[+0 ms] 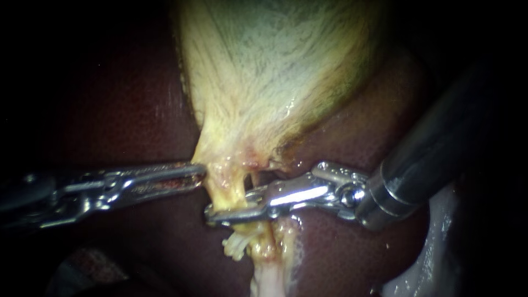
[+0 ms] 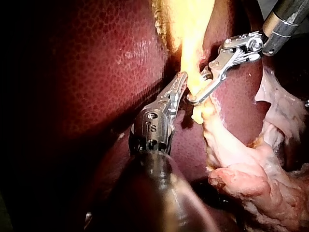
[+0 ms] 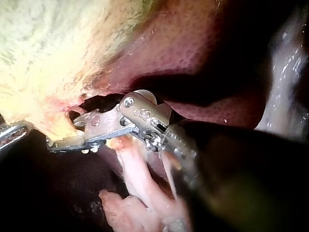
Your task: Going back third clip left tube
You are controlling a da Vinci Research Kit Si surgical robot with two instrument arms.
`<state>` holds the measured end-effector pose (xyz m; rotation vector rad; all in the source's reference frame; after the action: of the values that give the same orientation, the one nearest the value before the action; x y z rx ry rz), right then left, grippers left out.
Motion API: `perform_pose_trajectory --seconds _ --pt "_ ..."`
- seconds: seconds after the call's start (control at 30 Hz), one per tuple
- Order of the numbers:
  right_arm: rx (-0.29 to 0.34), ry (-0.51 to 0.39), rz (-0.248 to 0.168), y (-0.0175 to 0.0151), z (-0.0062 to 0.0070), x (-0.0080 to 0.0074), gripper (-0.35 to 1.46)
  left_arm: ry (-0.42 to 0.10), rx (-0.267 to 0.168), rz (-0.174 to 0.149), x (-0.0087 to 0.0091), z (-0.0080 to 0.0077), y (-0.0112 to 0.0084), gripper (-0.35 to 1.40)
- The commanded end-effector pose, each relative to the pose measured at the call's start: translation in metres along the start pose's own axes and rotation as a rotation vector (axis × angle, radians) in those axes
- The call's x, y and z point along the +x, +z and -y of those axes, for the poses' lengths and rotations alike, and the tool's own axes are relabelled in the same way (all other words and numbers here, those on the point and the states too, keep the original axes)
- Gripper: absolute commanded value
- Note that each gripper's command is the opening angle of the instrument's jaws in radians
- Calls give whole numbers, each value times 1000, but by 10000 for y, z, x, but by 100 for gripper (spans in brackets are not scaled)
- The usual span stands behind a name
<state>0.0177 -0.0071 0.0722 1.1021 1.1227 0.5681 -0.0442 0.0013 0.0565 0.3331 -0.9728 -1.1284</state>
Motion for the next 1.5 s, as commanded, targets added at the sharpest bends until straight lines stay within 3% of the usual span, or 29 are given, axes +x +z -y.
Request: perform_pose_trajectory --seconds 0.03,0.33,0.47,0.6,0.77,0.97,1.27,1.5 --pt "0 0 0 0 0 0 -35 0 -1 0 0 0 0 -35" --pt "13 0 9 1 2 0 -35 0 -1 0 -1 2 -1 -35" --pt "17 -1 12 5 10 -1 23 -1 -1 0 -1 3 -2 -35" --pt "20 -72 20 11 15 0 46 -1 -1 0 -1 4 -3 -35" --pt "5 -183 23 18 14 4 53 -1 -2 1 -1 7 -4 -35" --pt "-34 -277 10 14 2 6 57 -1 -3 1 -1 11 -6 -35" --pt "-63 -327 1 5 -18 8 59 -1 -2 1 -1 24 -12 -35" --pt "-61 -328 3 6 -10 5 59 0 2 0 0 23 -11 -35"
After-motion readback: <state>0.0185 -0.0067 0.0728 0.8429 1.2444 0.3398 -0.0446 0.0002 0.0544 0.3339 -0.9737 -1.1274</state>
